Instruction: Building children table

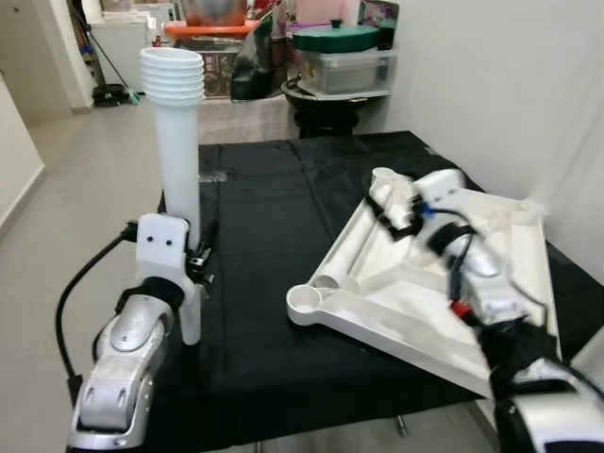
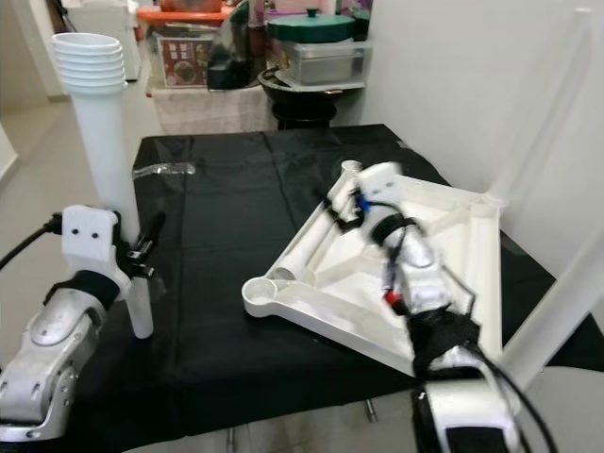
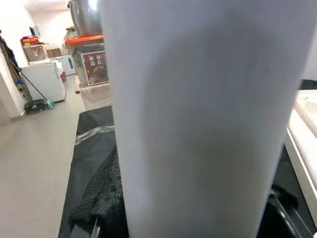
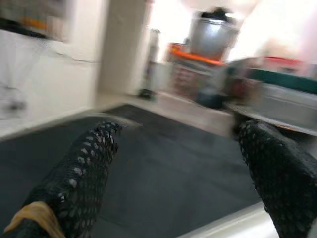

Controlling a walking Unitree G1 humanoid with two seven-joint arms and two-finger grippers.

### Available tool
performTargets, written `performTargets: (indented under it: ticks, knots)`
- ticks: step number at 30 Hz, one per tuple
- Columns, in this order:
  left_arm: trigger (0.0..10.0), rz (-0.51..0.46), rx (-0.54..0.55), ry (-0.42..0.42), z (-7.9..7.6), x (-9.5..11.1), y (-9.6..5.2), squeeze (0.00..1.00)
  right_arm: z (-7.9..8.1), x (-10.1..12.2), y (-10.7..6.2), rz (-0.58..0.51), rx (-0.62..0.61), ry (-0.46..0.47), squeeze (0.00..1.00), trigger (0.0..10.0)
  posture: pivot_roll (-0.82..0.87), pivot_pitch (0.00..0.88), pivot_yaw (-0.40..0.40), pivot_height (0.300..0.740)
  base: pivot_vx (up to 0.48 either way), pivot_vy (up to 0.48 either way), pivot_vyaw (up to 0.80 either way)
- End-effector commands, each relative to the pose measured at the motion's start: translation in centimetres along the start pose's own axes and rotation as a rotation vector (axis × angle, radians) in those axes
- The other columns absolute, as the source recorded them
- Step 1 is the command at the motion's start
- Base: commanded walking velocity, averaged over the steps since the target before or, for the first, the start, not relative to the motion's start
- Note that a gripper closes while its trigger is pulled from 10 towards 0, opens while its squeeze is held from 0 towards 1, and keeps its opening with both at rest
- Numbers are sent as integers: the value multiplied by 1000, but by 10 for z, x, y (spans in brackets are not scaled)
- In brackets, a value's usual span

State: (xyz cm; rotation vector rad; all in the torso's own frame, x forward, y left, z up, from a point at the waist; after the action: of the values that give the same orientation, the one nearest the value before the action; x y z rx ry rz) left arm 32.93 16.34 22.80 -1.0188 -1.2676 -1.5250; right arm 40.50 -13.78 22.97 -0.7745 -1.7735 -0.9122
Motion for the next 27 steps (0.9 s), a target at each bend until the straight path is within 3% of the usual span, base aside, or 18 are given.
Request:
performTargets:
  ticks: [1, 3, 6, 12, 13, 16, 20, 24, 27]
  knots:
    - [10000, 4, 34, 25, 9, 0, 1, 0, 30, -6, 0, 14, 101, 75, 0, 10000, 71, 0, -24, 740, 0, 0, 0]
    - [10000, 4, 34, 25, 9, 0, 1, 0, 30, -6, 0, 14, 101, 75, 0, 10000, 71, 0, -24, 740, 0, 0, 0]
    - [10000, -3, 55, 25, 16, 1, 2, 0, 47, -21, -8, 65, 160, 71, 0, 10000, 64, 0, -27, 740, 0, 0, 0]
    - [10000, -4, 61, 27, 17, 1, 3, 0, 56, -29, -15, 114, 188, 64, 0, 10000, 61, 0, -27, 740, 0, 0, 0]
    - [10000, 2, 73, 29, 17, -1, 2, 0, 61, -46, -25, 231, 186, 51, 0, 10000, 55, 0, -26, 740, 0, 0, 0]
    - [10000, 6, 89, 33, 19, -2, 2, 0, 68, -55, -33, 301, 209, 48, 0, 10000, 52, 0, -26, 740, 0, 0, 0]
    - [10000, 6, 112, 38, 25, -3, 3, 0, 82, -56, -39, 317, 295, 26, 0, 10000, 52, 0, -26, 740, 0, 0, 0]
    - [10000, 18, 185, 68, 45, -4, 3, 0, 101, -50, -44, 307, 407, 9, 0, 10000, 55, 0, -28, 740, 0, 0, 0]
    - [10000, 27, 211, 82, 52, -5, 2, 0, 108, -47, -46, 306, 455, 4, 0, 10000, 57, 0, -28, 740, 0, 0, 0]
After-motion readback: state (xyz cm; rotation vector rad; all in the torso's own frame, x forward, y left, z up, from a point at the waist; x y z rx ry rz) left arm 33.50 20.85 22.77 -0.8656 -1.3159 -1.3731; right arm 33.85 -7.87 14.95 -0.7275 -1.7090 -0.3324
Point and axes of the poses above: a point about 5 cm out from each wrist's last joint towards the gripper, its own y axis pointing out of the wrist towards the gripper, its own x axis along the axis of the wrist's last joint, z = x × y, the point moved 4 cm from there along y, pointing out of the wrist towards the gripper, and after that the axes turned 2 degrees about y, right-handed, at the moved point
